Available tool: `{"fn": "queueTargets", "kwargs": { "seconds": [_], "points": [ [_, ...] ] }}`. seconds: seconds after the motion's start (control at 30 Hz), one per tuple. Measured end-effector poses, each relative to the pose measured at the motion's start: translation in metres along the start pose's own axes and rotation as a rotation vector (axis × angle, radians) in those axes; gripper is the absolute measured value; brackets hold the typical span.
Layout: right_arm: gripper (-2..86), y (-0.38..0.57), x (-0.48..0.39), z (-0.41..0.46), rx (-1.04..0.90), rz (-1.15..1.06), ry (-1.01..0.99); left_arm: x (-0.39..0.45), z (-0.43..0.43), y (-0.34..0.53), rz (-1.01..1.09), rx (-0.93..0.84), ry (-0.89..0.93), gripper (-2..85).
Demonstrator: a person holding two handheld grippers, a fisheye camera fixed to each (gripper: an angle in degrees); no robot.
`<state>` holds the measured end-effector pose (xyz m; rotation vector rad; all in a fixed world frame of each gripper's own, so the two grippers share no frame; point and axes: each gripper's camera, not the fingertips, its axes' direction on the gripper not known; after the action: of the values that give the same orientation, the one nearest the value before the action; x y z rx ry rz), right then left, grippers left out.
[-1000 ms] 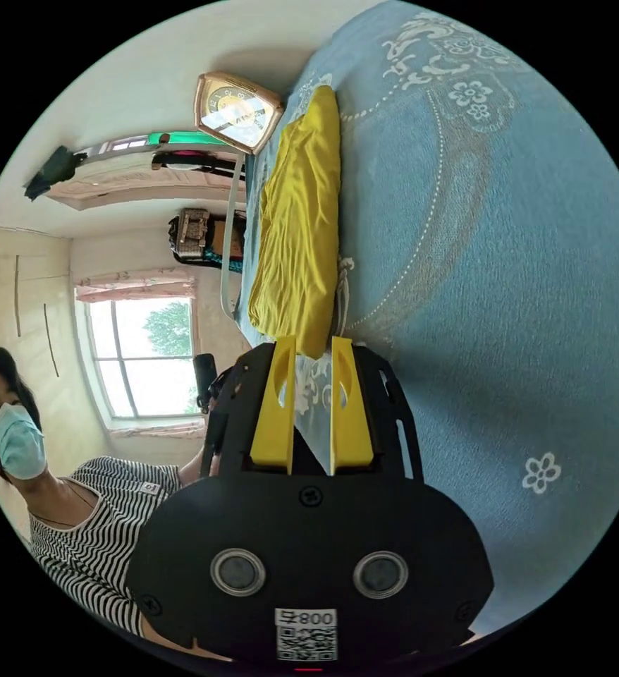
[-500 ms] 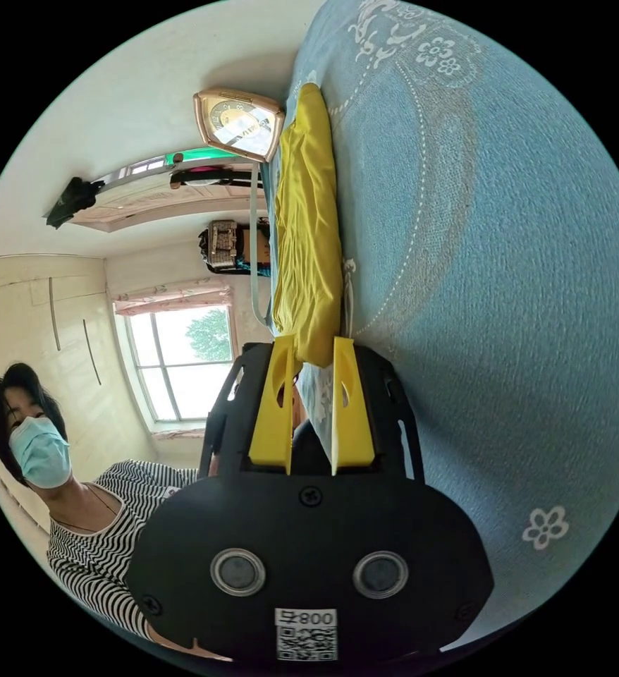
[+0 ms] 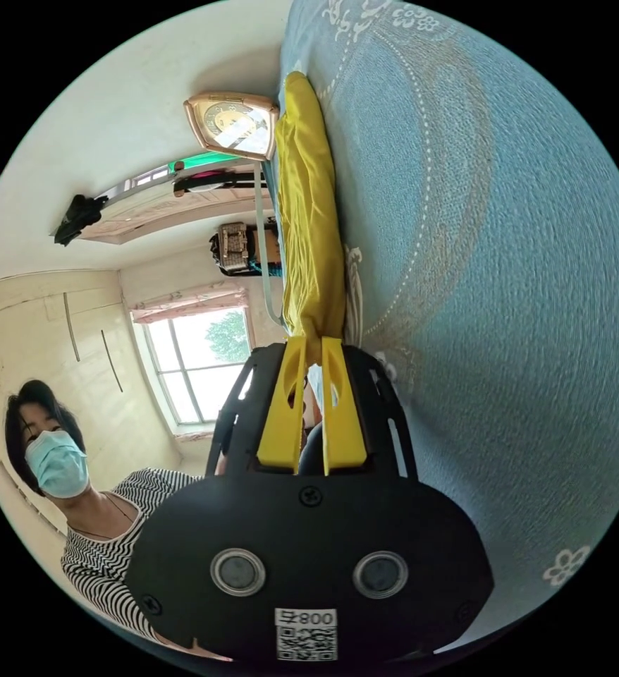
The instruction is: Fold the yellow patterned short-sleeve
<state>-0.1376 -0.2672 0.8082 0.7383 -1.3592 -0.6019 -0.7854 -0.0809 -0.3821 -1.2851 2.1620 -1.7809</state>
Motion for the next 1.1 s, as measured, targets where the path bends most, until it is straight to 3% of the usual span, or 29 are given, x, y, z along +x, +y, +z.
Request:
{"fn": "queueTargets", "kwargs": {
  "seconds": [0.23,0.6,1.1],
  "points": [
    [2.1,0.016,-0.051,-0.006,0.04,-0.066,-0.055,-0.02,-0.077,0.022,-0.024,0.091,0.026,4.0],
    [1.9,0.024,-0.156,0.011,0.047,-0.199,-0.09,-0.084,-0.219,0.028,-0.163,0.453,0.256,10.3],
    [1.9,0.037,-0.259,0.034,0.058,-0.254,-0.113,-0.091,-0.277,-0.03,-0.268,0.57,0.305,9.6]
  ]
}}
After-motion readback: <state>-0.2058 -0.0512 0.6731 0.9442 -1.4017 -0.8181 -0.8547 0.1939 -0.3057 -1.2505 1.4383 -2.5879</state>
